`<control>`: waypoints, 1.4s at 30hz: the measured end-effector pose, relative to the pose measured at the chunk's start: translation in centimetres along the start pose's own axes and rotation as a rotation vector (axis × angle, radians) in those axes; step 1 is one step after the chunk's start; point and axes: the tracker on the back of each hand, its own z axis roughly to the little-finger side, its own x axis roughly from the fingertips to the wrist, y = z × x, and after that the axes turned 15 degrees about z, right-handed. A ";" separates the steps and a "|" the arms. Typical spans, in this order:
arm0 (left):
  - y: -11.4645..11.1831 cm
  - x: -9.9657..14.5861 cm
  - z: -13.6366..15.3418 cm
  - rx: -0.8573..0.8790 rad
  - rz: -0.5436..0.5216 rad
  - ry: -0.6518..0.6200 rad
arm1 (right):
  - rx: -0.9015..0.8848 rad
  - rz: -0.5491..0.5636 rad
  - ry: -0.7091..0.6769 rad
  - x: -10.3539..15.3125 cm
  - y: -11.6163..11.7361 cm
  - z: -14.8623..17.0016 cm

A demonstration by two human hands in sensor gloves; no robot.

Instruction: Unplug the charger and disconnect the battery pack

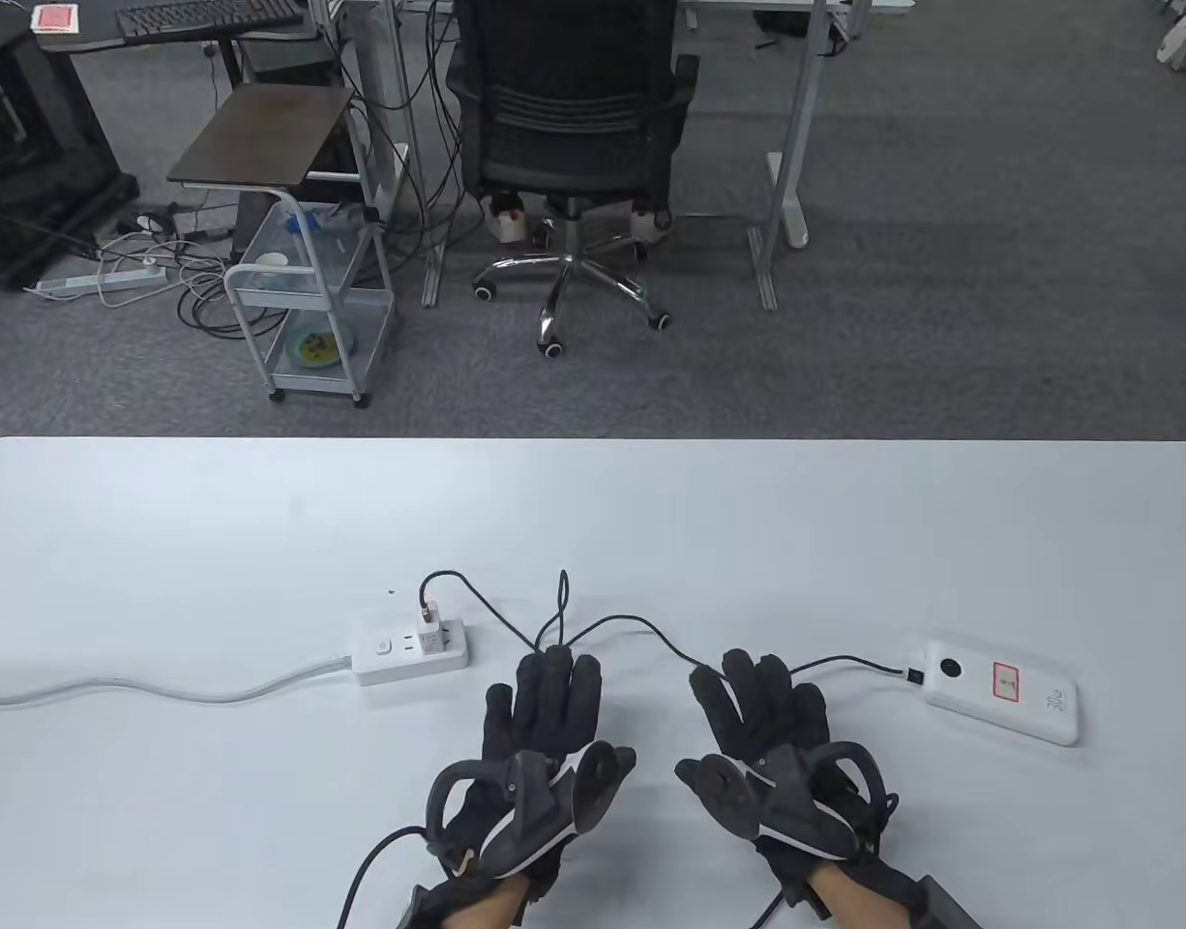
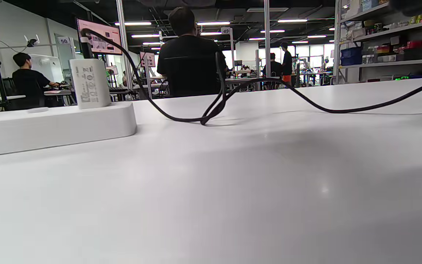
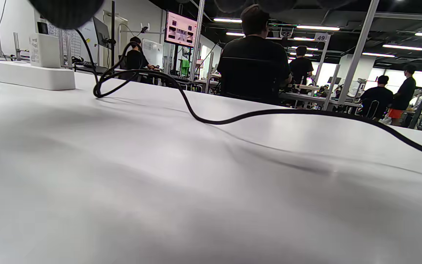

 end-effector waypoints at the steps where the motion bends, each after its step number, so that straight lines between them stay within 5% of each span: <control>1: -0.1 0.0 0.1 0.045 0.002 -0.006 | -0.009 -0.009 0.003 -0.1 0.2 0.0; 9: -0.3 0.6 0.7 0.003 -0.049 0.001 | 0.071 -0.037 -0.045 0.0 1.1 -0.8; 26: -1.0 0.5 3.9 -0.013 -0.096 0.060 | 0.003 0.133 -0.114 0.3 0.4 -1.1; 42: -0.4 1.4 3.9 -0.013 -0.137 0.061 | 0.014 0.232 -0.118 0.3 -0.9 1.7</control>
